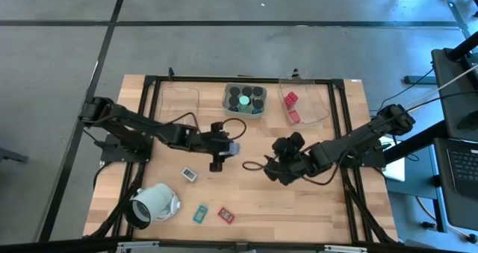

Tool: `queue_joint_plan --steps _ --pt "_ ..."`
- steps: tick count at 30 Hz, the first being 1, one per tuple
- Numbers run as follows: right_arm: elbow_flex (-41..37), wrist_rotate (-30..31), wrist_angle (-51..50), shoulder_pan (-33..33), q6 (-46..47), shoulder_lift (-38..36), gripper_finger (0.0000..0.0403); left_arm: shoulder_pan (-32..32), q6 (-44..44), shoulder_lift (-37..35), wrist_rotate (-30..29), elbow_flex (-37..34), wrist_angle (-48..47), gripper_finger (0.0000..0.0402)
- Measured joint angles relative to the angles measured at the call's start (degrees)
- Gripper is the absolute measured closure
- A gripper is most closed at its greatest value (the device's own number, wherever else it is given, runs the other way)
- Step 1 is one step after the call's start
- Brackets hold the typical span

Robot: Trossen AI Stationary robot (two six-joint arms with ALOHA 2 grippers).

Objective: Pick & Place Office items
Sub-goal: Put the blue charger adapter into the right transparent bin

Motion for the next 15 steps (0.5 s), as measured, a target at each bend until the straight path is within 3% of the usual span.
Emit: queue_joint_plan --steps 4,8,15 --pt "0.0 -7.3 5.5 -3.3 1.2 0.0 0.0115 -3.0 4.5 -1.9 -9.8 0.0 4.6 0.0183" --pt "0.0 -13.9 10.3 -7.0 1.4 0.0 0.0115 -5.5 6.1 -2.1 -15.8 0.0 6.7 0.0182" --pt "0.0 -20.6 22.3 -12.8 -8.8 0.0 0.0115 -8.4 4.9 -2.1 -24.0 0.0 6.8 0.0182"
